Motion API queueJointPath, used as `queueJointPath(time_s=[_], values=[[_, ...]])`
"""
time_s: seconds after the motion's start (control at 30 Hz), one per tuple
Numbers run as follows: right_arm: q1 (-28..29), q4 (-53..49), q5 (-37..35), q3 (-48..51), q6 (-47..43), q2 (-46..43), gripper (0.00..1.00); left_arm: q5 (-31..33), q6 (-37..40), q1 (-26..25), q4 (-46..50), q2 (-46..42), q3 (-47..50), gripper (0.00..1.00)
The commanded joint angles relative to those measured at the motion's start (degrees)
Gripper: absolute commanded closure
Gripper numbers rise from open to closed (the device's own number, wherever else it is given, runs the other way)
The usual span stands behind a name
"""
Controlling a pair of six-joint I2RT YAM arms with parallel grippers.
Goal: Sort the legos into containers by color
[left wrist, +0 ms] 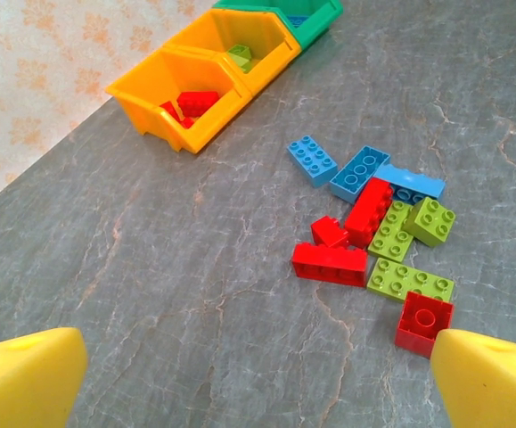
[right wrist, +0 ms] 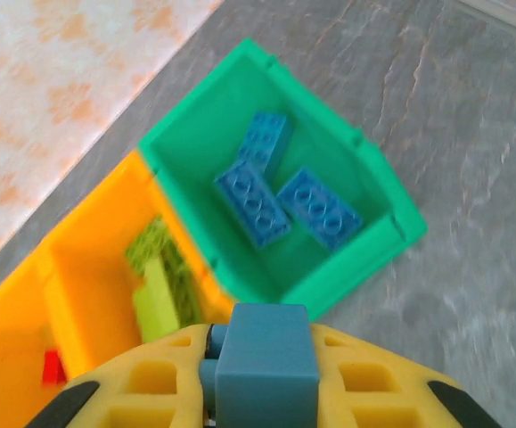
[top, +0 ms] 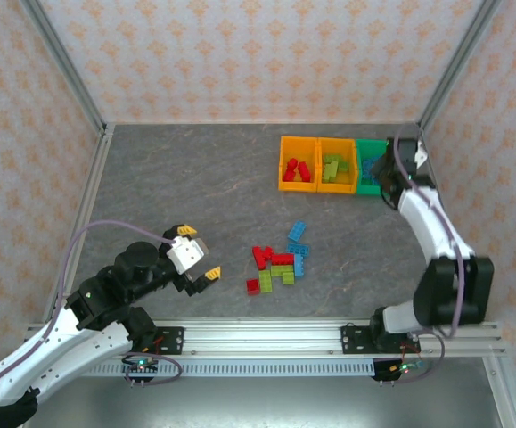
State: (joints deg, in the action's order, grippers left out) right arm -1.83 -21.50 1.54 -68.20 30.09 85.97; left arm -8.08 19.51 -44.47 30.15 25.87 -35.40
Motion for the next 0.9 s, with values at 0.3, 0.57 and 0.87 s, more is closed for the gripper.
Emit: queueJointPath(time_s=[0.3,0.57,0.87], values=[[-3.63,-10.49,4.8,-24.27,-1.91,25.93,0.53,1.49,0.67,0.43,-1.03,-0.23,1.25,0.0],[-3.56,-12.11,8.84,-11.51,-2.54,10.15,0.48,2.02,-2.4,0.43,-1.82,1.93,0.9,0.0],[7.07,-15.56,20.72,8.37,-5.42,-19.79,0.4,13.35,-26.34,0.7,3.83,14.43,-11.63,0.0]])
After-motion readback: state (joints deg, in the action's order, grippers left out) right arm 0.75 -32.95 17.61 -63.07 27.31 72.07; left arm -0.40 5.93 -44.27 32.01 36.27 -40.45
